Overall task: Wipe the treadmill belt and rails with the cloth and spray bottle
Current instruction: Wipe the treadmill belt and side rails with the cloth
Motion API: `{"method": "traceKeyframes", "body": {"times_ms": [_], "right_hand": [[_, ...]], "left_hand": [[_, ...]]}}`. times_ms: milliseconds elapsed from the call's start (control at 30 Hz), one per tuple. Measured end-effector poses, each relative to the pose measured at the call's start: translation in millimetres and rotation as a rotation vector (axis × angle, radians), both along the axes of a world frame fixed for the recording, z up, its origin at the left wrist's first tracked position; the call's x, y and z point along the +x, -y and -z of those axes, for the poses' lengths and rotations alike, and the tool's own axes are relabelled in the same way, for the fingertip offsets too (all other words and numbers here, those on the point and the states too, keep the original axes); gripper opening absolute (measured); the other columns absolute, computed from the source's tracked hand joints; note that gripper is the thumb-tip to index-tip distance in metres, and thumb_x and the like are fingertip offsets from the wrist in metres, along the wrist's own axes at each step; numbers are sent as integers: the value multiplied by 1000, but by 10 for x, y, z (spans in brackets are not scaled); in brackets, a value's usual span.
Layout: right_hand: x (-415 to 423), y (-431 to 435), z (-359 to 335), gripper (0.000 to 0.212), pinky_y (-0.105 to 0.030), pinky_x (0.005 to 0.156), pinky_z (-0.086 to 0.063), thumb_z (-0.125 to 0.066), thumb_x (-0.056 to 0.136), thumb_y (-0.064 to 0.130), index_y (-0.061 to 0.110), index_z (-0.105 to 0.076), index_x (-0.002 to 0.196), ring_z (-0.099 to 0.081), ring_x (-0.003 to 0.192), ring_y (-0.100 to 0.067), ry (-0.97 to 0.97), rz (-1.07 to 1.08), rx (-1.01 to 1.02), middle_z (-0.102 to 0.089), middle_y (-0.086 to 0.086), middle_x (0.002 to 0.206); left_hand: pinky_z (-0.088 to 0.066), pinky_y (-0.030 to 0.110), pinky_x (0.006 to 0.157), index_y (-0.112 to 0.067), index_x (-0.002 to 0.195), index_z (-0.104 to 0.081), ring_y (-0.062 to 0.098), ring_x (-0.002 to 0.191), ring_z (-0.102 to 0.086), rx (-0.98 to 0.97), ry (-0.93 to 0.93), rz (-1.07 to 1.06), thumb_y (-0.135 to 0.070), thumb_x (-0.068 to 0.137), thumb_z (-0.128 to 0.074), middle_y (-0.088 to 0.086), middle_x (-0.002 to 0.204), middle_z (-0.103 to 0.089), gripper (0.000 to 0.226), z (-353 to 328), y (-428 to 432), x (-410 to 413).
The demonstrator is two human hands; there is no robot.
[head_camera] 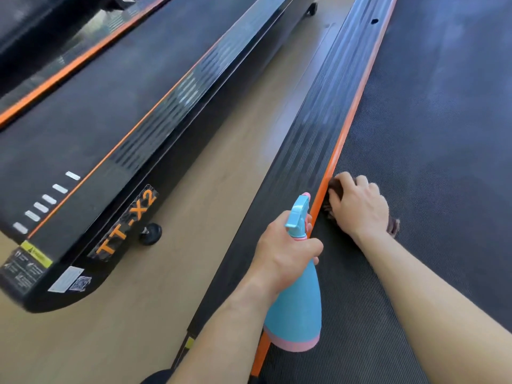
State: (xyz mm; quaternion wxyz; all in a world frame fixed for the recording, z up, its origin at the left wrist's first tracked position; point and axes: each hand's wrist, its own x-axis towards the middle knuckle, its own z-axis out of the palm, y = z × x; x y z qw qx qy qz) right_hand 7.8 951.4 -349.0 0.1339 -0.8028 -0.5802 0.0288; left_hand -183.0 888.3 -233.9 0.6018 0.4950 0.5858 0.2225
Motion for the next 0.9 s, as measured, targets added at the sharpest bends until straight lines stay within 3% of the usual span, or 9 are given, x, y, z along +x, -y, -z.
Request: {"method": "traceKeyframes", "body": {"times_ms": [133, 200, 333, 467, 600, 700, 767, 900], "right_hand": [[-186, 737, 91, 28, -38, 56, -47, -66, 88, 43, 22, -60, 106, -55, 75, -34, 44, -245, 66, -54, -6, 88], [-56, 741, 124, 29, -40, 57, -50, -66, 88, 44, 24, -61, 108, -57, 77, -34, 57, -306, 65, -56, -5, 89], [143, 8, 33, 31, -44, 73, -48, -51, 96, 47, 24, -54, 115, -56, 97, -39, 16, -29, 36, -57, -12, 105], [25, -25, 21, 30, -44, 72, -45, -48, 99, 46, 22, -53, 116, -54, 97, -39, -7, 0, 4, -55, -12, 106], [-207, 829, 68, 27, -39, 58, -46, -55, 92, 45, 22, -59, 106, -54, 78, -34, 36, -242, 51, -54, -7, 91], [-66, 919, 89, 36, -39, 58, -49, -42, 91, 51, 24, -60, 108, -56, 77, -33, 86, -420, 14, -56, -5, 91], [68, 571, 64, 37, -41, 64, -51, -41, 95, 52, 24, -58, 112, -59, 86, -35, 115, -326, 15, -58, -7, 97], [193, -146, 4, 35, -47, 80, -47, -46, 100, 49, 24, -49, 123, -54, 109, -40, -19, 12, -57, -54, -13, 116]], "left_hand": [[-63, 26, 75, -30, 106, -67, 5, 70, -65, 20, -36, 19, -10, 77, -66, -9, 92, -64, 35, -20, -11, -2], [-65, 36, 82, -39, 102, -66, 1, 67, -62, 17, -20, 25, -9, 75, -65, -11, 92, -64, 40, -28, -14, -10], [-63, 50, 87, -42, 101, -64, 2, 66, -65, 8, -39, 2, -17, 66, -63, -11, 88, -64, 43, -28, -3, -28], [-63, 48, 87, -31, 111, -67, 2, 65, -63, 18, -39, 10, -14, 68, -64, -10, 90, -63, 46, -51, -3, -2], [-63, 48, 86, -19, 105, -67, 8, 66, -64, 17, -26, 32, -17, 65, -62, -6, 88, -65, 40, -97, -8, 48], [-63, 49, 85, -20, 105, -67, 9, 68, -65, 18, -59, 61, -21, 64, -62, -4, 87, -66, 41, -70, 12, 54], [-62, 50, 87, -25, 112, -67, 7, 65, -64, 23, -62, 80, -21, 63, -61, -3, 90, -67, 49, -52, 36, 43], [-62, 52, 87, -33, 120, -65, 8, 63, -64, 12, -36, 73, -22, 63, -60, -1, 101, -67, 58, -4, 61, 27]]}}
